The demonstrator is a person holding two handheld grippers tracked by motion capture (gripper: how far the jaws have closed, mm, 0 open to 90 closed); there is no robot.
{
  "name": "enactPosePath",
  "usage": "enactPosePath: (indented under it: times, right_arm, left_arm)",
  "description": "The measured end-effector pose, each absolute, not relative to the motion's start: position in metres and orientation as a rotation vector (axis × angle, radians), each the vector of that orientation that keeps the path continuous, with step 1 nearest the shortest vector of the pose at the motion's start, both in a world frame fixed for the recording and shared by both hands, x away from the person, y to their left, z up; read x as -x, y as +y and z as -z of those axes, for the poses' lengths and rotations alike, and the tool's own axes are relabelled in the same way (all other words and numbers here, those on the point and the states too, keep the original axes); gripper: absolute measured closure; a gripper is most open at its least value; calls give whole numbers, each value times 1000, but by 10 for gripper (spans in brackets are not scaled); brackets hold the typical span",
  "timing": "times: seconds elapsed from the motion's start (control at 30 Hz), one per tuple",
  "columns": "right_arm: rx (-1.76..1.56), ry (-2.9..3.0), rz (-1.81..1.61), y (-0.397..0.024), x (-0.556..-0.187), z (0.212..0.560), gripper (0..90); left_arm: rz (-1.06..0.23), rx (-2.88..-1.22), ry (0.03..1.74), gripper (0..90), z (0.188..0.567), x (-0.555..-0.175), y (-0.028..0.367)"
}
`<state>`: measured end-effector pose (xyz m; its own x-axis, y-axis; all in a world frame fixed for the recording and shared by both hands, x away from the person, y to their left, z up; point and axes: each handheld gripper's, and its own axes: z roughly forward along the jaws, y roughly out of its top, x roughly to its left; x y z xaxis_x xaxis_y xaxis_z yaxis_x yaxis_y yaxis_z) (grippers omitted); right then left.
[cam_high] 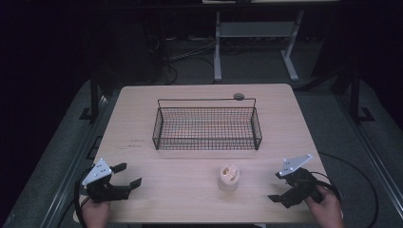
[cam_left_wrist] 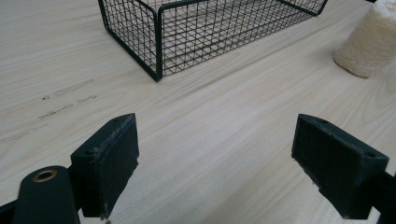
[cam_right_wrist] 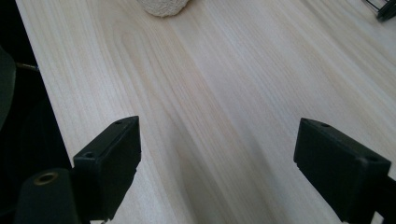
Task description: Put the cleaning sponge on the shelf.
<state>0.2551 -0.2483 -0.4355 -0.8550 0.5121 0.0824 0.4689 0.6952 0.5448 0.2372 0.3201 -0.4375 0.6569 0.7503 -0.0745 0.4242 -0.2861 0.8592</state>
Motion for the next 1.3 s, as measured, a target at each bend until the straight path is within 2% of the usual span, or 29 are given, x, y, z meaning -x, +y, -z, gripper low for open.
enactPosePath:
  times: [1.3]
  right_arm:
    - [-595, 2903, -855, -199, -259, 403, 147]
  left_arm:
    - [-432, -1898, 935, 137, 437, -236, 325]
